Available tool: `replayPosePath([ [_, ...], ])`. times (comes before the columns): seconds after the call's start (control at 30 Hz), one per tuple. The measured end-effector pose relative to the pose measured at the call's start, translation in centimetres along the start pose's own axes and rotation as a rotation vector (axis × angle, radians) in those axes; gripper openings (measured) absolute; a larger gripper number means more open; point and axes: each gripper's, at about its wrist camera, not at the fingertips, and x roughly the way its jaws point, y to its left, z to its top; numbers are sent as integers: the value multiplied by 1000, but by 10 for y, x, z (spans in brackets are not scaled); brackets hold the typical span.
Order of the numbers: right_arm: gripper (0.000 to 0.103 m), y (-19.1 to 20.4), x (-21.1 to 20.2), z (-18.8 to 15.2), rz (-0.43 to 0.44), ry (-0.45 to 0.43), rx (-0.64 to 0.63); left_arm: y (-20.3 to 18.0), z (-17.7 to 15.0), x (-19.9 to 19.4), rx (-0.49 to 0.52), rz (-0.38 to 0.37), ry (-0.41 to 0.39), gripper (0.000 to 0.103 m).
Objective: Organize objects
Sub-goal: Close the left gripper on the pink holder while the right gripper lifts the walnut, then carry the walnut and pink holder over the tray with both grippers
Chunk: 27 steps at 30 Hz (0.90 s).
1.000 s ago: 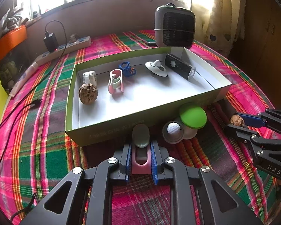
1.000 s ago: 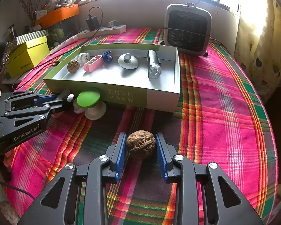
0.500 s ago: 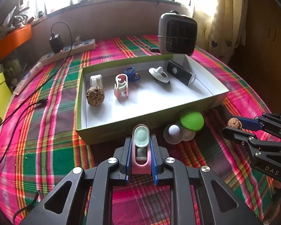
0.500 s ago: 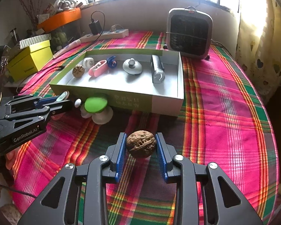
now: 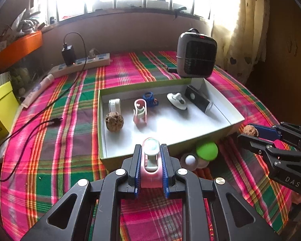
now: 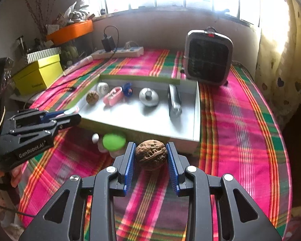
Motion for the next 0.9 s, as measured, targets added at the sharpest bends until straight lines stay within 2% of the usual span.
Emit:
replayPosePath([
  [0.33, 32, 7, 15, 27, 31, -12, -29, 8, 11, 1, -14, 12, -22, 16],
  [0.9, 32, 16, 75, 53, 91, 91, -80, 18, 29, 44, -21, 16, 30, 16],
])
